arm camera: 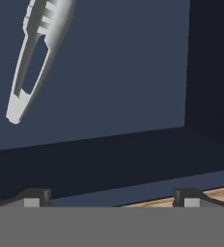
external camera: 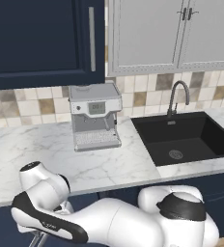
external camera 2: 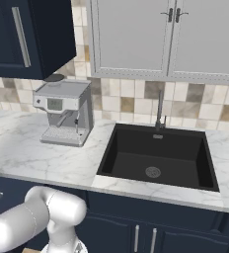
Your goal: Take the tongs from the drawer on the left and place them on the dining counter next to the tray containing the hot dog.
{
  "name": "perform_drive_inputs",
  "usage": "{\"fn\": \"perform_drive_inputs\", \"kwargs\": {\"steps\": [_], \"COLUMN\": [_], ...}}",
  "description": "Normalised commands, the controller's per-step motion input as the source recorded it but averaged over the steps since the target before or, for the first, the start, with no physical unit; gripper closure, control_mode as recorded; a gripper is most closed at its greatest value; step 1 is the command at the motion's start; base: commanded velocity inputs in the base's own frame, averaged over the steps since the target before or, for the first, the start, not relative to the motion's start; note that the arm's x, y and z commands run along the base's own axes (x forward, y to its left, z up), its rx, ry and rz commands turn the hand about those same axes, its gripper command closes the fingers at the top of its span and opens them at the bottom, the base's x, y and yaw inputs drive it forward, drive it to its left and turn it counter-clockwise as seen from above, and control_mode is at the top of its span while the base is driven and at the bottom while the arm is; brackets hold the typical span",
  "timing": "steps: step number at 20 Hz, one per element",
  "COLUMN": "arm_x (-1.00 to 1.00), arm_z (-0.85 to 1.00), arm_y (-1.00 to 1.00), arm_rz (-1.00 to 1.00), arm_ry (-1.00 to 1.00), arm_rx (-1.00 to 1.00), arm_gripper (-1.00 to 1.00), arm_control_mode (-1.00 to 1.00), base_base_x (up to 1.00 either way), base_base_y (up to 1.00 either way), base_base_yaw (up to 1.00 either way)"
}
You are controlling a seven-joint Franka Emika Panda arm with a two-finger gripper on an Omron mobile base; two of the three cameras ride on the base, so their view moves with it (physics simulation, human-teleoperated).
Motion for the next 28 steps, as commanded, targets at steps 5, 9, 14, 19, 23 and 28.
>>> {"fn": "perform_drive_inputs", "kwargs": {"steps": [5,9,14,19,23,28], "arm_x": [0.01,0.0,0.0,0.04,0.08,0.13], "arm_z": [-0.12,-0.1,0.0,-0.01,-0.08,-0.12], "arm_y": [0.0,0.0,0.0,0.0,0.0,0.0], "arm_rz": [-0.05,-0.01,-0.02,-0.02,-0.03,-0.01], "arm_ry": [-0.05,-0.1,-0.06,-0.03,-0.05,-0.04], "arm_rx": [-0.01,-0.01,0.0,0.0,0.0,0.0], "arm_gripper": [-1.0,-1.0,-1.0,-1.0,-1.0,-1.0], "arm_control_mode": [-1.0,-1.0,-1.0,-1.0,-1.0,-1.0], "base_base_x": [0.0,0.0,0.0,0.0,0.0,0.0], "base_base_y": [0.0,0.0,0.0,0.0,0.0,0.0], "base_base_yaw": [0.0,0.0,0.0,0.0,0.0,0.0]}}
